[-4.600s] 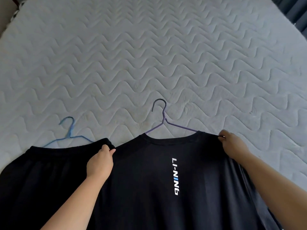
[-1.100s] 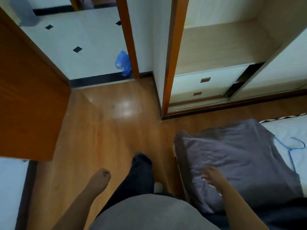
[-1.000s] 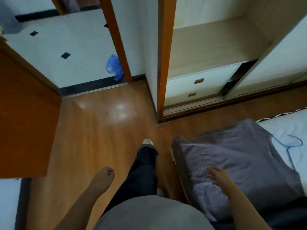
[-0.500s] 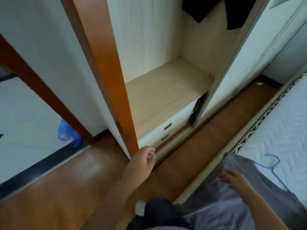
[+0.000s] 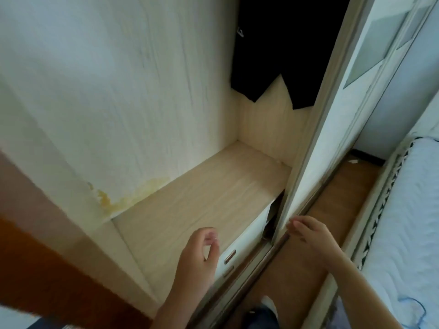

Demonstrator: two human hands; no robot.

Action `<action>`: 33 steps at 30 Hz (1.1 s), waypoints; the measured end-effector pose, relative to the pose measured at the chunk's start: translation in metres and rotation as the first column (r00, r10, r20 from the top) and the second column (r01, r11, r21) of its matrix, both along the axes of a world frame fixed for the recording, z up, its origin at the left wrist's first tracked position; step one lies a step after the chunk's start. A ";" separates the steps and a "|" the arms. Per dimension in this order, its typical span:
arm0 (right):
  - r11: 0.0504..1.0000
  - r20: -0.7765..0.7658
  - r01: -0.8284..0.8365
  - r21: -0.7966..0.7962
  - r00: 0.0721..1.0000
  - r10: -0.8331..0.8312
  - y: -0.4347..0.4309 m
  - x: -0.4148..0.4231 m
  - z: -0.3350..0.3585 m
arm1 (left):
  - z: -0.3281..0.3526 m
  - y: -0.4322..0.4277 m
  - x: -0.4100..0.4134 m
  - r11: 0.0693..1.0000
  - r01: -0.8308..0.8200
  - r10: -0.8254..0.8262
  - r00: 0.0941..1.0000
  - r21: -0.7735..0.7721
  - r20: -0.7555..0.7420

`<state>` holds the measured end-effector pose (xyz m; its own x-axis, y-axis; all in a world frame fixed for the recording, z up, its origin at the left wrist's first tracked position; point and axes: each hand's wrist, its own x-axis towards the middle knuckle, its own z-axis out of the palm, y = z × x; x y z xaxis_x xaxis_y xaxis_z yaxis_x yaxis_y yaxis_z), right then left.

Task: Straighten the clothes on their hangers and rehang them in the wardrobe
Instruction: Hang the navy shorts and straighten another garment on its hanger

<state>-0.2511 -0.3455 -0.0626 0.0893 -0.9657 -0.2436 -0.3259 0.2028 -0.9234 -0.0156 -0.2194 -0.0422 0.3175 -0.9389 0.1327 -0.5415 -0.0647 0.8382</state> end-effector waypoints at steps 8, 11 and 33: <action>0.935 -0.055 -0.154 -0.318 0.988 0.144 -0.202 -0.009 0.105 | 0.049 -0.192 -0.021 0.967 -0.165 0.152 0.985 -0.195 -0.082; 0.877 -0.063 -0.204 -0.434 0.979 0.196 -0.257 -0.015 0.155 | 0.094 -0.254 -0.034 0.948 -0.111 0.118 0.993 -0.297 0.006; 0.491 -0.006 0.198 -0.848 0.924 -0.382 -0.578 0.083 0.418 | 0.252 -0.514 0.051 0.765 -0.098 0.143 0.989 -0.637 0.020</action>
<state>-0.1679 -0.9230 0.3549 -0.1881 -0.6992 0.6897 -0.5634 -0.4984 -0.6589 0.0355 -0.7331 0.2093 0.3920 -0.5891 0.7066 -0.6187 0.3996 0.6764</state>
